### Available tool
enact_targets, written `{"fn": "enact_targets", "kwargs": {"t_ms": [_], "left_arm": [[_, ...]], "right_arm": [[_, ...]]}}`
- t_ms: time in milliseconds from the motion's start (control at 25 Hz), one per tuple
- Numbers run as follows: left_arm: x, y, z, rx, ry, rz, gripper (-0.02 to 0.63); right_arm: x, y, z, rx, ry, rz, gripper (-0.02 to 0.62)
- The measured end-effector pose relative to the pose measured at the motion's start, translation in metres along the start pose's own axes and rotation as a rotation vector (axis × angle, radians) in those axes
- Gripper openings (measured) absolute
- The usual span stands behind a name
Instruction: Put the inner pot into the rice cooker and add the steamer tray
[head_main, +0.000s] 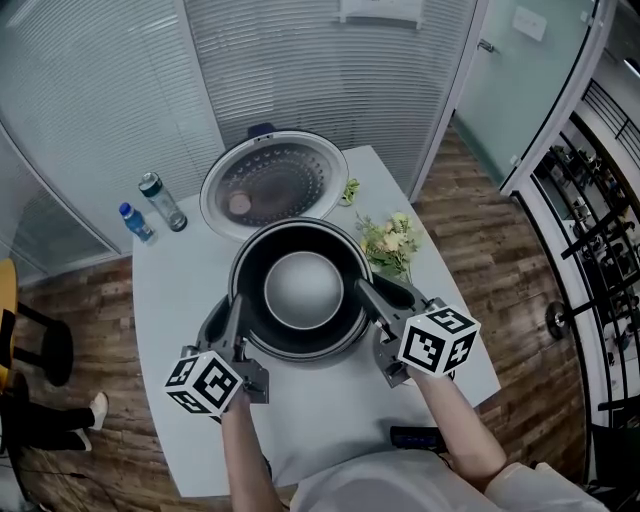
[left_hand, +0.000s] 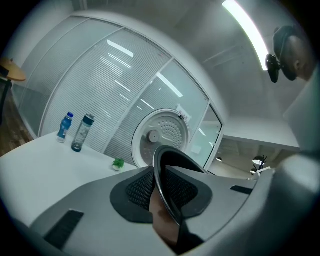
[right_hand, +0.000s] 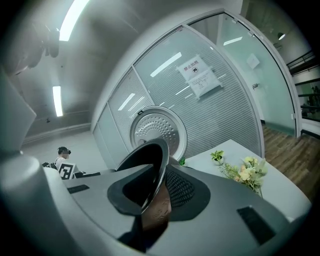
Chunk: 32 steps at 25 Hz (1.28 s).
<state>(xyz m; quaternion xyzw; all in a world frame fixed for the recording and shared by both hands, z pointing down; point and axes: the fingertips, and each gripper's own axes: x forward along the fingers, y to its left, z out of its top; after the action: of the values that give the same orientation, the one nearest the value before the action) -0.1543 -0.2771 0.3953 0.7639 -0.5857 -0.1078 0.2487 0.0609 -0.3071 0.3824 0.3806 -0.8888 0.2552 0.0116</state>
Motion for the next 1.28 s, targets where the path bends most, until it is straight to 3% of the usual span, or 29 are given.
{"fn": "enact_targets", "kwargs": {"t_ms": [400, 1280], "left_arm": [[0.016, 0.011, -0.015, -0.007, 0.041, 0.013, 0.071], [0.034, 0.025, -0.043, 0.069, 0.125, 0.081, 0.077]], "right_arm": [[0.011, -0.017, -0.011, 0.025, 0.032, -0.017, 0.083], [0.023, -0.042, -0.036, 0.030, 0.114, -0.042, 0.089]]}}
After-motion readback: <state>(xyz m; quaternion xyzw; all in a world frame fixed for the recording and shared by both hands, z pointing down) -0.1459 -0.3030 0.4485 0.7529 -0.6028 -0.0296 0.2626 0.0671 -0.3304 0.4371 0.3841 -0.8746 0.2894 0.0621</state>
